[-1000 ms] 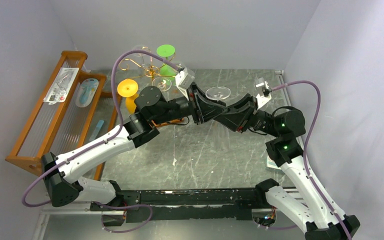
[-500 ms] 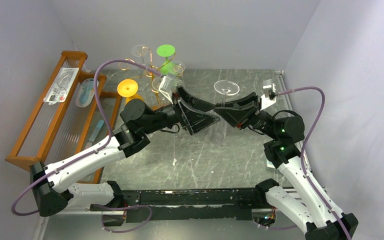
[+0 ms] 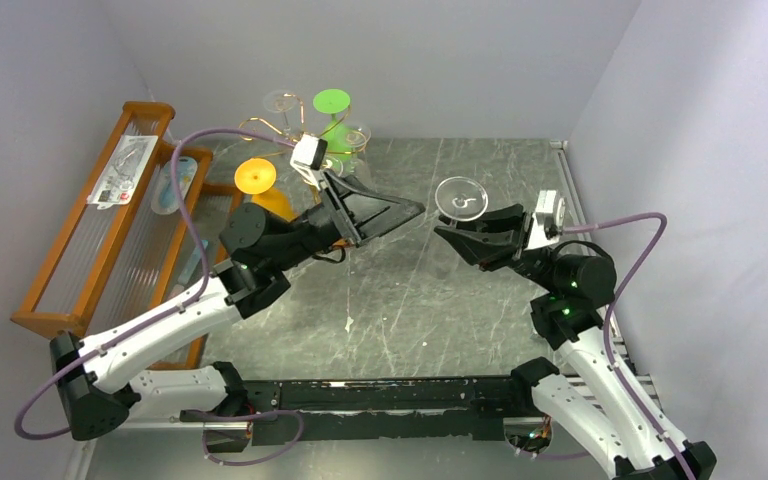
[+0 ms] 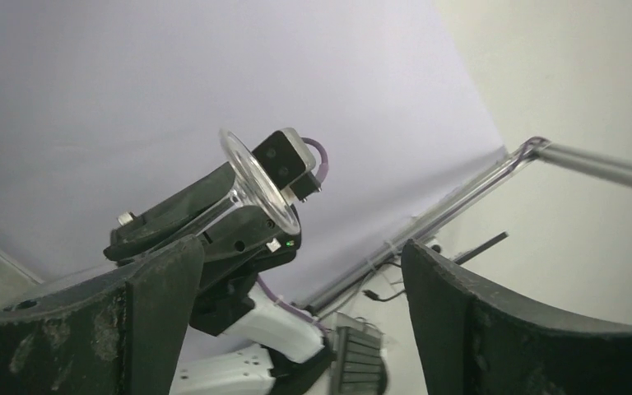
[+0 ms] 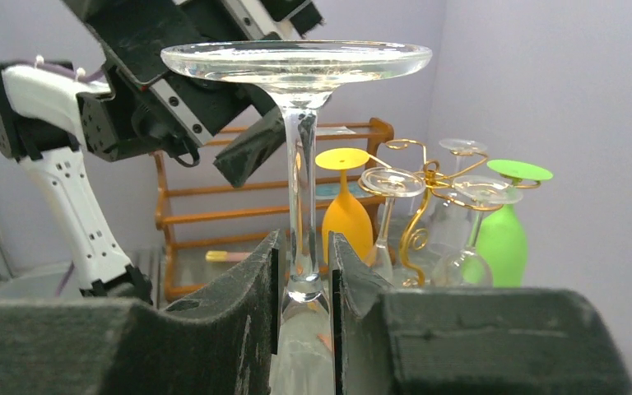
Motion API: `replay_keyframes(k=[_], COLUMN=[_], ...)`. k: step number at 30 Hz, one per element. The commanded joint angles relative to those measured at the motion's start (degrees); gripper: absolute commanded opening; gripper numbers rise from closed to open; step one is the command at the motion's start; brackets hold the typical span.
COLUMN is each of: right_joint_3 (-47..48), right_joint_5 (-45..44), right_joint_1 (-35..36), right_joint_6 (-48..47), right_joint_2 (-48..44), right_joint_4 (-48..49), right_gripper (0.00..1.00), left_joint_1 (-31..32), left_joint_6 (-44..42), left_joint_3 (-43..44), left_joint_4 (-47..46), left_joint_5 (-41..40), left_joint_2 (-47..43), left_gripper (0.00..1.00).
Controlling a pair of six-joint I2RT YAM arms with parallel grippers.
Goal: Place the wine glass upside down on the wine glass rack
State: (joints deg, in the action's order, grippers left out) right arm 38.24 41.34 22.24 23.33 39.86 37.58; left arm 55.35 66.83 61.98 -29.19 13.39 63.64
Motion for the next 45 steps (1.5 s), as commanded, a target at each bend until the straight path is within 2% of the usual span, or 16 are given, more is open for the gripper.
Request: replay_keyframes(k=[1, 3, 11, 16, 21, 24, 29, 31, 35, 38, 42, 45], right_joint_3=[-1.05, -1.03, 0.46, 0.67, 1.95, 2.1, 2.28, 2.63, 3.77, 3.74, 4.17, 5.0], right_joint_5=[3.15, 3.75, 5.15, 5.13, 7.45, 8.48, 8.84, 8.95, 10.56, 11.03, 11.3, 11.41], right_joint_1=[0.08, 0.08, 0.16, 0.21, 0.25, 0.26, 0.22, 0.2, 0.2, 0.35, 0.35, 0.35], right_joint_6=[-9.2, -11.0, -17.53, -20.85, -22.88, -22.89, -22.89, -22.57, -22.12, -22.86, -25.95, -27.17], right_joint_2=[-1.01, -1.1, -0.96, -1.57, -1.39, -1.27, -0.8, -0.32, 0.59, -0.06, -0.36, 0.02], right_joint_4=[1.29, -0.07, -8.57, -13.38, -18.28, -19.28, -19.93, -20.31, -22.33, -23.47, -26.24, -28.5], right_gripper=[0.0, 0.0, 0.0, 0.0, 0.0, 0.0, 0.0, 0.0, 0.0, 0.0, 0.0, 0.0], left_joint_1=[-0.9, -0.95, -0.86, -1.75, -3.35, -4.34, -5.02, -5.2, -5.57, -6.3, -7.49, -8.0], left_joint_6=[10.89, 12.31, 8.75, 4.88, 1.5, 3.21, 5.41, 5.52, 2.7, 3.26, 4.96, 6.61], left_joint_3=[0.76, 1.01, 0.46, 0.55, 2.01, 0.27, -1.14, -1.33, -0.6, -1.88, -3.34, -3.99], left_joint_4=[-3.22, -5.93, -5.45, 2.54, 11.79, 10.16, 6.38, 4.93, 7.6, 7.4, 5.7, 4.07], left_joint_5=[5.49, 7.73, 7.0, 4.14, 4.61, 7.45, 12.71, 14.61, 17.23, 17.65, 18.02, 18.92], left_joint_2=[4.49, 6.44, 8.35, 5.78, 5.57, 5.91, 7.42, 7.88, 8.23, 7.54, 6.99, 7.11], left_gripper=[0.89, 0.81, 0.68, 0.58, 0.44, 0.33, 0.23, 0.23, 0.42, 0.45, 0.34, 0.19])
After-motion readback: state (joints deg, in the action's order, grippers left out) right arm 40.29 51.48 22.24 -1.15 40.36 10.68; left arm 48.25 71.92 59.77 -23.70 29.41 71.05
